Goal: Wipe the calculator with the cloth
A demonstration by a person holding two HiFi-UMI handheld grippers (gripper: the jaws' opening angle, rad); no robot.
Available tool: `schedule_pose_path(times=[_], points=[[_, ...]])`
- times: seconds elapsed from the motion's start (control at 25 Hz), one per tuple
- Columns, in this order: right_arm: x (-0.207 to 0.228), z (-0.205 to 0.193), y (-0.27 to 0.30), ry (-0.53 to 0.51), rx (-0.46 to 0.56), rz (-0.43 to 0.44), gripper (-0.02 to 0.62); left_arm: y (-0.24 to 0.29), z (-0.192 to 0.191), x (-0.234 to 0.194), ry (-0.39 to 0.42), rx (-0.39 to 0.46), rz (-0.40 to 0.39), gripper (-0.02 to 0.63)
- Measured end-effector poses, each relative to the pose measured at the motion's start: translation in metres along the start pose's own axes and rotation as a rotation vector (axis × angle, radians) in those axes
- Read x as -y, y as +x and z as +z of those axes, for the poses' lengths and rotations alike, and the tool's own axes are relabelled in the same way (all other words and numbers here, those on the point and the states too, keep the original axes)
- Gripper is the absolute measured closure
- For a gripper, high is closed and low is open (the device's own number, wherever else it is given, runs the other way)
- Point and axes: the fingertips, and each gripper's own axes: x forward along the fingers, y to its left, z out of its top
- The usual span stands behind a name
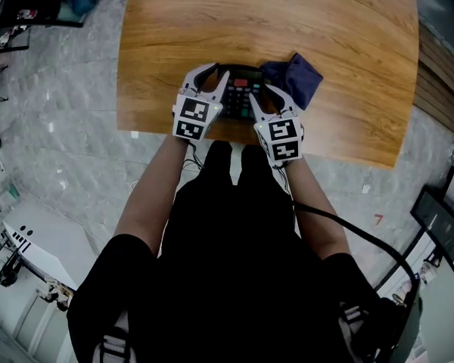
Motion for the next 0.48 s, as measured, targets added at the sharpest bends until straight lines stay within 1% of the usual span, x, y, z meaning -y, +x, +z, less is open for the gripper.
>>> schedule_pose_path(times=[0.08,0.16,0.2,0.24,0.32,0.48], points=[[0.001,0.002,-0.001,0.003,0.008,-0.008,0.480,-0.002,0.001,0.002,0.062,0.020,0.028,0.508],[0.002,0.004,-0.002,-0.001,0.020,-0.019,0.482,-0.005,0.003,0.002,0.087,0.043,0.055,0.509],[0.002,0.005,-0.003,-0.003,0.028,-0.026,0.482,-0.008,0.004,0.001,0.096,0.054,0.073,0.520],[0.003,0.007,-0.005,-0.005,0.037,-0.033,0.486,-0.010,0.004,-0.001,0.102,0.066,0.096,0.530],[0.003,0.011,-0.008,-0.004,0.055,-0.045,0.503,-0.017,0.005,-0.007,0.103,0.087,0.147,0.586],[0.005,0.021,-0.014,-0.009,0.089,-0.075,0.539,-0.029,0.009,-0.019,0.092,0.119,0.204,0.595]])
